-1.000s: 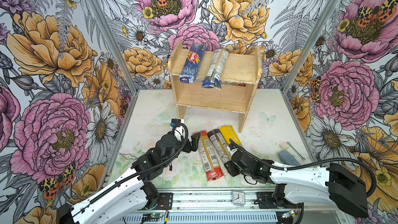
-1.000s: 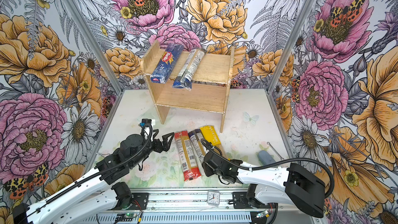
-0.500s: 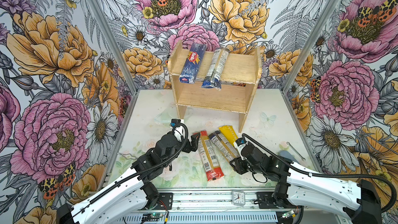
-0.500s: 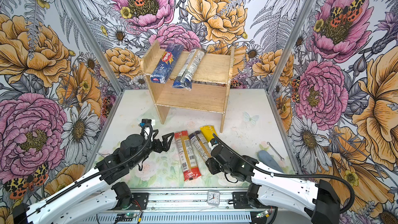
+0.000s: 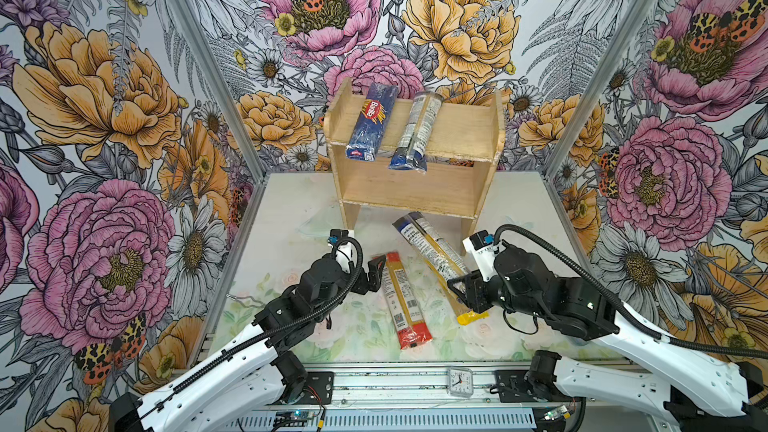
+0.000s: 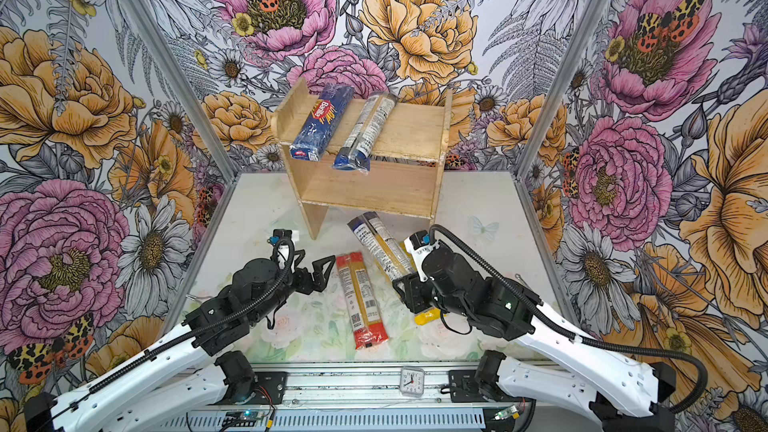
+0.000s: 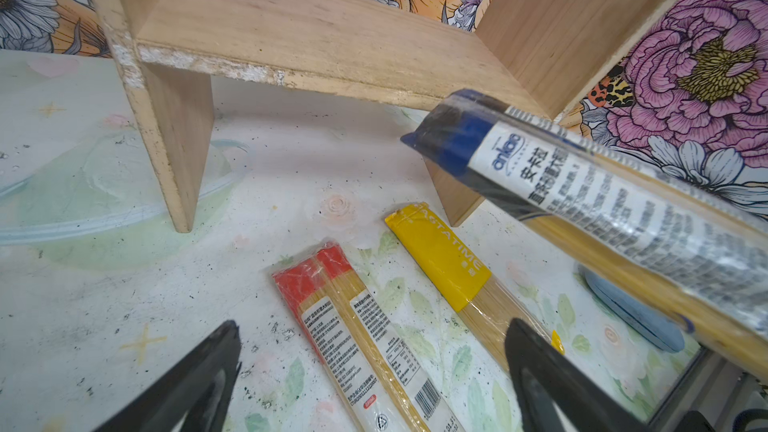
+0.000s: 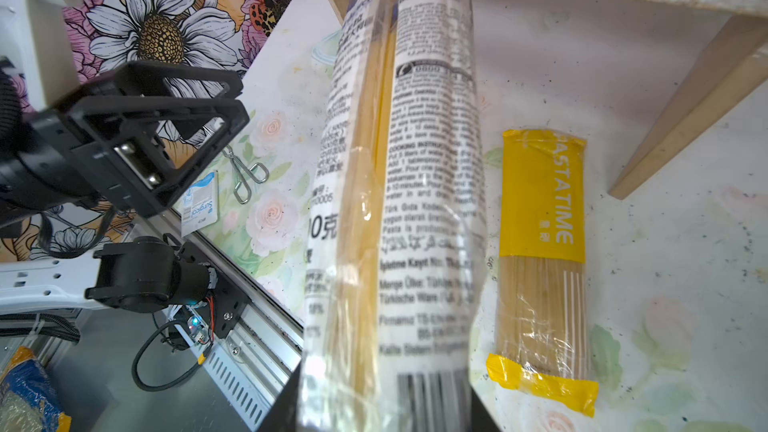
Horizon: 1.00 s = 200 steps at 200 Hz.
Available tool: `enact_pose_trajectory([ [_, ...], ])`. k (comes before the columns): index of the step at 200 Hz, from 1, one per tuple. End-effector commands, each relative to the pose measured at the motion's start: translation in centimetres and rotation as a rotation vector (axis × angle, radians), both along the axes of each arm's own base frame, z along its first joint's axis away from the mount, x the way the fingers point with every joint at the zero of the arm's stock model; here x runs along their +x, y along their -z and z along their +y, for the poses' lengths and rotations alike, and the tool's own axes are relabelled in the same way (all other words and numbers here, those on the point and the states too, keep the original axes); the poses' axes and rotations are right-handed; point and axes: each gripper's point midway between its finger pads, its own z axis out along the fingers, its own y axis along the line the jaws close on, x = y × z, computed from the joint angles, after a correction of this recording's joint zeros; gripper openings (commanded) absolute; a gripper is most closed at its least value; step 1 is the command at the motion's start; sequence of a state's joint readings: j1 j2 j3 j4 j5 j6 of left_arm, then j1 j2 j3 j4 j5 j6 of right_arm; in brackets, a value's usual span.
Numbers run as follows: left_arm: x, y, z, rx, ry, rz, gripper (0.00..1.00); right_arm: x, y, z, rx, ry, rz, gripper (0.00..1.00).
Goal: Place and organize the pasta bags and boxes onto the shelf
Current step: 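Close the right gripper on the white-labelled bag and lift it upright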
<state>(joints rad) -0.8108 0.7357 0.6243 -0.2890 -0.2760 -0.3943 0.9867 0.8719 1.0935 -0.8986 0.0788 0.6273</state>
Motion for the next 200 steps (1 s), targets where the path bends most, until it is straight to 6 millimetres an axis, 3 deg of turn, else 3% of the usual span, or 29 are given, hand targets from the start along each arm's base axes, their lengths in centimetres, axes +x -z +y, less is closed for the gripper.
enact_pose_trajectory([
  [1, 0.4, -0.6, 0.6, 0.003, -0.026, -0.009, 0.99, 1.0, -7.1, -0.2, 0.142, 0.029, -0.153, 0.00],
  [107, 0.5, -0.4, 0.9, 0.009, -0.032, -0.004, 0.99, -1.3, -17.5, -5.7, 0.266, 0.117, -0.220, 0.00],
  [145, 0.5, -0.6, 1.1, 0.013, -0.035, -0.006, 0.99, -1.4, -19.1, -7.2, 0.279, 0.154, -0.263, 0.00],
  [200, 0.4, -0.7, 1.2, 0.007, -0.035, -0.007, 0.99, -0.6, -20.7, -8.0, 0.287, 0.211, -0.307, 0.00],
])
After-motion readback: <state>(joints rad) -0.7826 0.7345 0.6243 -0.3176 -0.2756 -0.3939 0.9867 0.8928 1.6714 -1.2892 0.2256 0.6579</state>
